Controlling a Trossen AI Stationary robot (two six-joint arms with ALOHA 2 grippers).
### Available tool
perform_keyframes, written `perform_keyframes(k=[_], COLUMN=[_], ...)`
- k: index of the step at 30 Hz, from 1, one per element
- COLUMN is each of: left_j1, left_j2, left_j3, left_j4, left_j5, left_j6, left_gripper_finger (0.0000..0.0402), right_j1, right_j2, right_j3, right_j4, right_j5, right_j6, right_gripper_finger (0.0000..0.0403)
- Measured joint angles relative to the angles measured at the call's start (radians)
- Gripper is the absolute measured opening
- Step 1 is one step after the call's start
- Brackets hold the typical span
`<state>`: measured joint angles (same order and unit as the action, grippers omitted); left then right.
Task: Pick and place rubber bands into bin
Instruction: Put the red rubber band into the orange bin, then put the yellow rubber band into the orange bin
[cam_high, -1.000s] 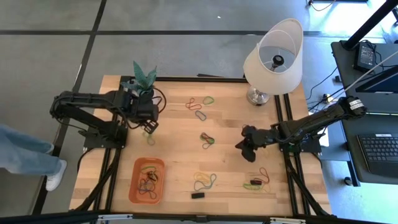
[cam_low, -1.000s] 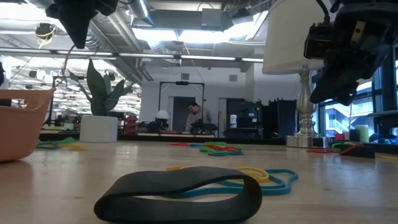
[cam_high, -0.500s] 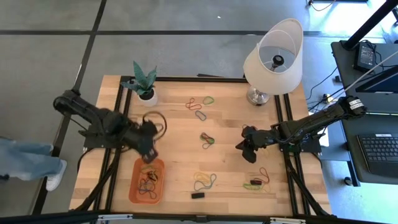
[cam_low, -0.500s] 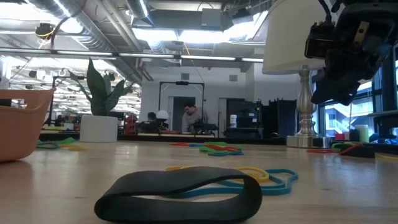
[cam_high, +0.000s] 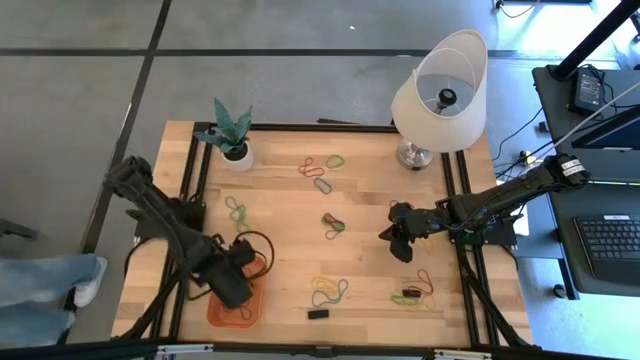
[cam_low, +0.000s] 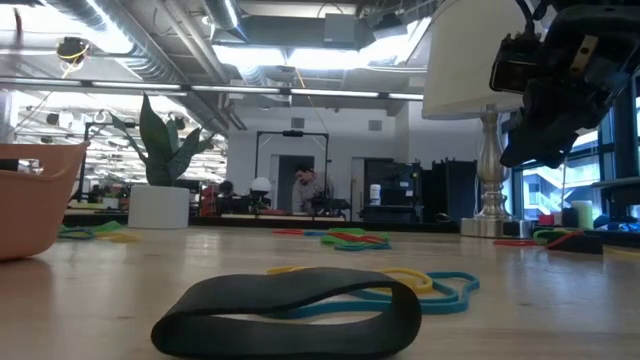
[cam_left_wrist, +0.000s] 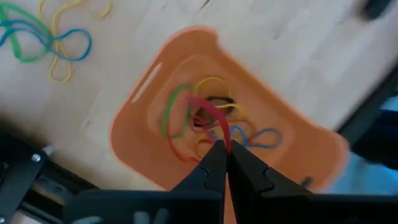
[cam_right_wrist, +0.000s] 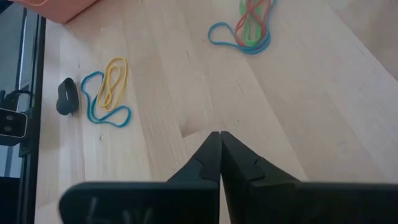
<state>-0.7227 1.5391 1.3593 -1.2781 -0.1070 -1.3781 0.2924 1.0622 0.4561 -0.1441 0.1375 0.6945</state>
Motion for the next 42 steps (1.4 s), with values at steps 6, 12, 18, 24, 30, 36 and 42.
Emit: perform_keyframes(k=[6,12,18,24,30,36,42], left_j1=[0.024,0.024,0.026,0.026,0.029,0.030,0.034], left_j2=[0.049,0.055,0.055,0.055,0.055,0.051,0.002], left_j3=[-0.100,-0.207,-0.278,-0.288,-0.288,-0.275,-0.246], left_j4=[0.131,0.214,0.235,0.236,0.236,0.229,0.192], left_j5=[0.028,0.062,0.071,0.066,0.059,0.115,0.118], left_j6=[0.001,-0.006,-0.052,-0.103,-0.129,-0.128,-0.131], left_gripper_finger=[0.0002,0.0002,0.0002,0.0019,0.0080,0.0121,0.0125], right_j1=[0.000,0.000,0.000,0.000,0.000,0.000,0.000], right_j2=[0.000,0.000,0.000,0.000,0.000,0.000,0.000], right_j3=[0.000,0.000,0.000,0.000,0.000,0.000,0.000], right_j4=[0.001,0.002,0.005,0.005,0.005,0.005,0.007], right_j5=[0.000,0.000,-0.001,-0.001,-0.001,-0.001,-0.001], right_j6=[0.001,0.007,0.007,0.007,0.007,0.016,0.031], right_gripper_finger=[0.0007,0.0007,0.0007,0.0007,0.0007,0.0007,0.0007])
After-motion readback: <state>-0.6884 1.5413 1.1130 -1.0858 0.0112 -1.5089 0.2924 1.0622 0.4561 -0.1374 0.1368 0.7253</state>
